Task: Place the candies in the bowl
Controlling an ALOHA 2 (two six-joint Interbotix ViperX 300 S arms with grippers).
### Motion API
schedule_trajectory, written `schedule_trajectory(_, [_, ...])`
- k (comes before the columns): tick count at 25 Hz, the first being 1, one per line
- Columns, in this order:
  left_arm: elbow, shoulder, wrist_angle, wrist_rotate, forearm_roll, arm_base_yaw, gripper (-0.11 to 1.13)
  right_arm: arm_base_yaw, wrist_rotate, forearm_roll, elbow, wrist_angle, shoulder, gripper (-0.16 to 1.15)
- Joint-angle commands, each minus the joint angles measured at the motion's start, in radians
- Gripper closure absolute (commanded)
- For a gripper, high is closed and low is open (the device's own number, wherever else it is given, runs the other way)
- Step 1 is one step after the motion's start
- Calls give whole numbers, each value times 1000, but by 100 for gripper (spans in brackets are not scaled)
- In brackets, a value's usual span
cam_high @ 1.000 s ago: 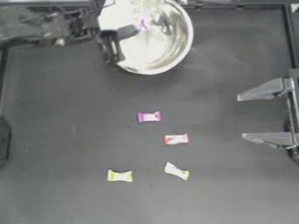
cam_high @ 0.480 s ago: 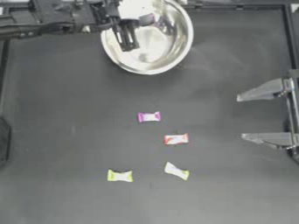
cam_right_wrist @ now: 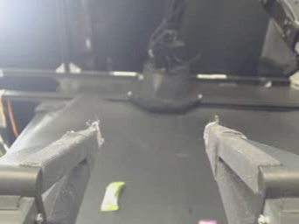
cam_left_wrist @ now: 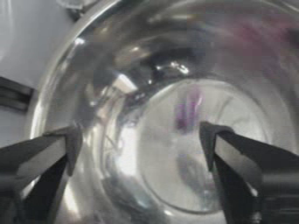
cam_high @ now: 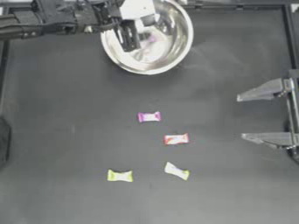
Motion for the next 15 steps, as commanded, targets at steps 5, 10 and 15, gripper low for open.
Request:
schedule_trajectory(5, [25,-201,-8,0,-11,-46,8,-12,0,2,-9,-5,8,-2])
schedule_trajectory(10, [114,-357,-6,-2,-20,-106,8,-17,0,3,-9,8,2,-2])
schedule_trajectory(15, [221,-517,-9,0,-103,-160,8,-32,0,2,-11,18,-2,-2])
